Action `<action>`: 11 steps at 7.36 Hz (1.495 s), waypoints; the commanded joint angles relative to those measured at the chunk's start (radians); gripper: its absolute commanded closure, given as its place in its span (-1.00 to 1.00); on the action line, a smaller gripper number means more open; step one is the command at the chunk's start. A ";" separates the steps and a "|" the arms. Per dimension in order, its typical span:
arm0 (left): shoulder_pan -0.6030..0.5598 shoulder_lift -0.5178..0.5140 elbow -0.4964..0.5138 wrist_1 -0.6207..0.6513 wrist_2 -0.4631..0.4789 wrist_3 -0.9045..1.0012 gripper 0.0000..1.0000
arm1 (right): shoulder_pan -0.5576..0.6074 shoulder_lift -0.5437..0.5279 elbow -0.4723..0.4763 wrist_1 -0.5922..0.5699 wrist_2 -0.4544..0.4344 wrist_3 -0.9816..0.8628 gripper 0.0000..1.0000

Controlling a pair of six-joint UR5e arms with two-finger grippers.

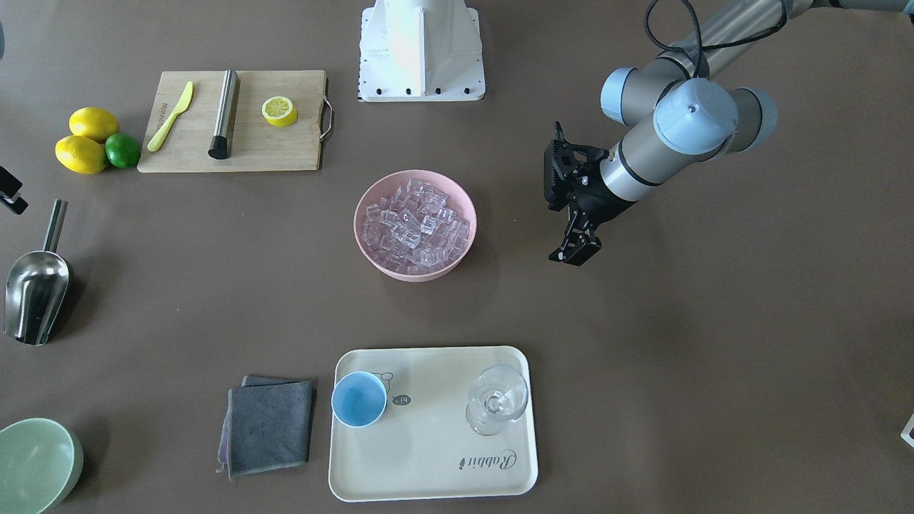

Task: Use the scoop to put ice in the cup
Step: 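Move the left gripper to the pink bowl rim while the right gripper reaches the scoop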

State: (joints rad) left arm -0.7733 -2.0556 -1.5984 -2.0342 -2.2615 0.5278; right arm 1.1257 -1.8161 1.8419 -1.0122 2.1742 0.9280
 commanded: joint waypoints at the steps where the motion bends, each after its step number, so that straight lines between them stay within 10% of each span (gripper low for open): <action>1: 0.051 -0.078 0.080 -0.006 0.005 -0.006 -0.98 | -0.081 -0.006 -0.016 0.079 -0.069 0.047 -1.00; 11: 0.112 -0.109 0.202 -0.276 0.079 -0.166 -0.98 | -0.262 -0.022 -0.102 0.258 -0.241 0.100 -0.58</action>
State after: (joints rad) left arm -0.6619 -2.1822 -1.3944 -2.2688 -2.1916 0.3850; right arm 0.8745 -1.8357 1.7379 -0.7604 1.9523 1.0078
